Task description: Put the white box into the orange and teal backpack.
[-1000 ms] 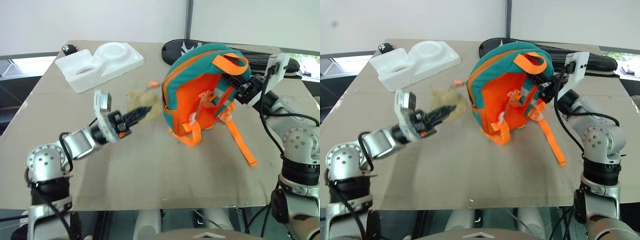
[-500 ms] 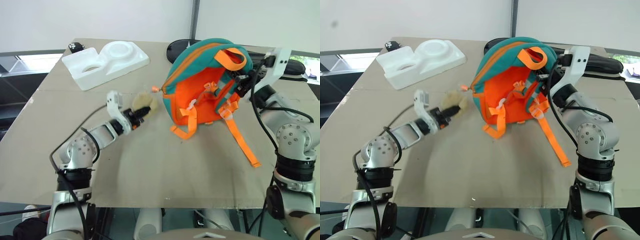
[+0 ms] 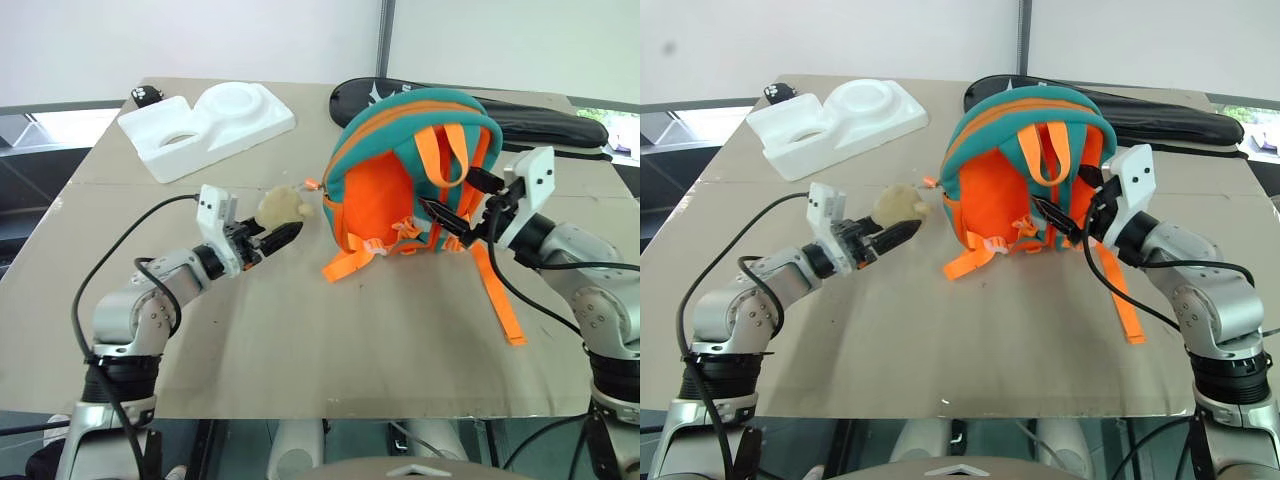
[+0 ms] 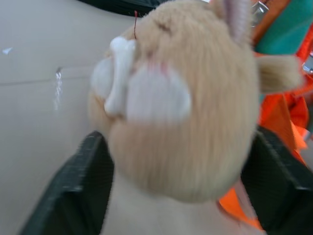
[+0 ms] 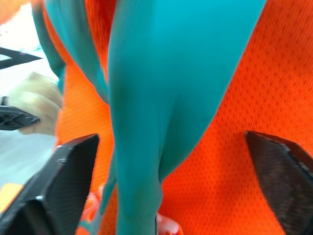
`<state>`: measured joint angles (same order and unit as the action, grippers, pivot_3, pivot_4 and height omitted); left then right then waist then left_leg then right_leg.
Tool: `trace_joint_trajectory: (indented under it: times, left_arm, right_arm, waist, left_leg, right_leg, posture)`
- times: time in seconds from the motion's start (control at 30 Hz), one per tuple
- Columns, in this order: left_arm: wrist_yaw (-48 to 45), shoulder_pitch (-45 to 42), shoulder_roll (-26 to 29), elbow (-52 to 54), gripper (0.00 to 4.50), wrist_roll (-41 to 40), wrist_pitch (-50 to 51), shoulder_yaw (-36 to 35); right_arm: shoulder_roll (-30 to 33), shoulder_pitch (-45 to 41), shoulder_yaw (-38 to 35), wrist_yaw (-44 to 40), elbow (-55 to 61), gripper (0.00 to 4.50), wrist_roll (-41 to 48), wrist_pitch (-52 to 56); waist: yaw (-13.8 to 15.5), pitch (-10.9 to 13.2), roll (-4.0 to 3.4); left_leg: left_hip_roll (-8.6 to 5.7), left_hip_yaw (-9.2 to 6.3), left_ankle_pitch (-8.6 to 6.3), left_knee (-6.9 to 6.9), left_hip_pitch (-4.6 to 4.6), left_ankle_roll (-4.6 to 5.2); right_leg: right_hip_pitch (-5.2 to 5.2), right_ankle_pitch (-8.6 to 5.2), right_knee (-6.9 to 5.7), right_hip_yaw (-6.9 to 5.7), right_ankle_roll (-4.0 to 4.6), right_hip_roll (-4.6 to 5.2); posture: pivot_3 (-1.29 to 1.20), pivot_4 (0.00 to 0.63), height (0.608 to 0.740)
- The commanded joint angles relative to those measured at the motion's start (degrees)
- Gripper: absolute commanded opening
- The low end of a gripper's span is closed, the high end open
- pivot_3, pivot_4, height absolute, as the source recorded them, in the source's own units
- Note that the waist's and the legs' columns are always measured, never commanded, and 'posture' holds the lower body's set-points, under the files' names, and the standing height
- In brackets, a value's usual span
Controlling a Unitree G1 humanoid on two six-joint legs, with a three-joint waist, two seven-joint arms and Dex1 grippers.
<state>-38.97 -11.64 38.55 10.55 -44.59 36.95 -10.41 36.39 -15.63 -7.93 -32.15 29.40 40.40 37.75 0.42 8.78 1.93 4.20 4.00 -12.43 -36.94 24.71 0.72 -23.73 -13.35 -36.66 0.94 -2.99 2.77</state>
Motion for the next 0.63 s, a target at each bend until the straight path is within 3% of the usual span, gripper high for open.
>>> trace_joint_trajectory:
  times: [0.03, 0.17, 0.4, 0.63]
  left_arm:
    - [-4.77, 6.43, 2.34, 7.90, 4.46, -1.48, -2.10, -5.34]
    - [-10.03, 15.36, 4.03, 11.11, 4.46, -0.45, -5.42, -10.50]
    - [-14.81, 27.10, 5.56, 12.67, 4.46, 1.75, -8.60, -17.07]
    - [-16.72, 31.13, 4.96, 10.58, 4.46, 2.92, -9.56, -18.58]
  right_arm:
    - [4.87, 6.63, -7.41, -6.14, 6.16, 4.50, 4.78, 0.82]
    - [10.25, 17.16, -14.40, -11.65, 6.42, 4.50, 3.03, -1.09]
    - [12.95, 31.74, -23.91, -21.13, 1.89, 4.50, -1.93, -7.31]
    - [12.91, 35.98, -25.70, -26.59, -6.45, 4.50, -8.06, -16.06]
  waist:
    - [0.01, 0.00, 0.00]
    - [0.17, 0.00, -0.01]
    - [0.25, -0.04, 0.03]
    - [0.26, -0.04, 0.03]
  left_leg:
    - [0.00, 0.03, 0.00, 0.03, -0.02, 0.00]
    - [-0.01, 0.03, 0.00, 0.03, -0.09, 0.00]
    - [0.01, 0.08, -0.01, -0.12, -0.30, 0.00]
    - [0.00, 0.08, -0.01, -0.11, -0.25, 0.00]
  right_leg:
    - [0.00, -0.01, 0.01, 0.02, -0.01, 0.03]
    - [0.01, -0.14, 0.03, 0.01, 0.22, 0.03]
    - [0.11, -0.14, 0.02, 0.01, 0.20, 0.14]
    - [0.08, -0.15, 0.08, 0.00, 0.21, 0.14]
  posture:
    - [0.00, 0.150, 0.740]
    - [0.00, 0.150, 0.740]
    - [0.00, 0.150, 0.740]
    - [0.00, 0.150, 0.740]
